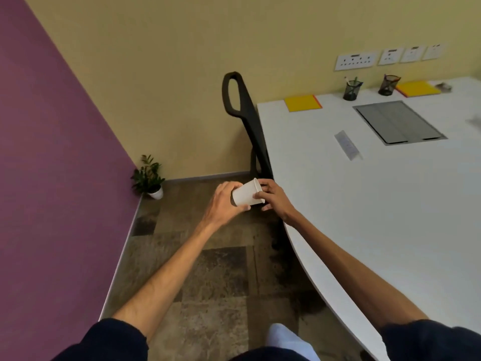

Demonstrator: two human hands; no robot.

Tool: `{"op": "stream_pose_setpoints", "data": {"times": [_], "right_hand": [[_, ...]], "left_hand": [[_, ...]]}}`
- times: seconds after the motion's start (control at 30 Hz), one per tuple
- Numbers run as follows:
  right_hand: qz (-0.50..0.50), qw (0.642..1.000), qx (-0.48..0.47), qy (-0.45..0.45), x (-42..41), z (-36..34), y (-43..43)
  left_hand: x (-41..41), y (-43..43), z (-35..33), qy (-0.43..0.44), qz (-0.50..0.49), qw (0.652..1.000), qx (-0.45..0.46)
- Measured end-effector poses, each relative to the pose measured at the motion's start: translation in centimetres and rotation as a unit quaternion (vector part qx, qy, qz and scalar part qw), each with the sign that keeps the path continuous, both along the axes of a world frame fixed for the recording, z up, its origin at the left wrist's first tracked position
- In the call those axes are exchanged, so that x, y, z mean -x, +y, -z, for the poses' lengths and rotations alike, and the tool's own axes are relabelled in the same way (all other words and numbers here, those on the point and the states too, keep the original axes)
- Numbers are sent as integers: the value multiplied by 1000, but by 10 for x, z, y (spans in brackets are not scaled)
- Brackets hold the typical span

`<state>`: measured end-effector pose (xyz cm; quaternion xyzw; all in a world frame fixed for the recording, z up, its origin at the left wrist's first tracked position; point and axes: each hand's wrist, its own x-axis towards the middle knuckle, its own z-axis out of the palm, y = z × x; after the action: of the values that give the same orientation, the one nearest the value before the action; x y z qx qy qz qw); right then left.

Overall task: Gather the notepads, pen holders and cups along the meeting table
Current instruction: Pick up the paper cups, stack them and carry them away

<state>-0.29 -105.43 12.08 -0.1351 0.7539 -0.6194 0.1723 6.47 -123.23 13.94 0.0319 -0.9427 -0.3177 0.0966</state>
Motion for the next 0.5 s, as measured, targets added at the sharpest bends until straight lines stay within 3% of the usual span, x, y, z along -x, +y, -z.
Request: {"op": "stream_pose_setpoints", "data": {"times": [0.23, 0.5], "right_hand": [[85, 996, -12, -15, 91, 6, 20], [160, 986, -43, -5, 188, -6, 93]], "left_hand": [[120, 8, 12, -7, 68, 997, -19], [246, 77, 11, -21, 144, 988, -51]]}}
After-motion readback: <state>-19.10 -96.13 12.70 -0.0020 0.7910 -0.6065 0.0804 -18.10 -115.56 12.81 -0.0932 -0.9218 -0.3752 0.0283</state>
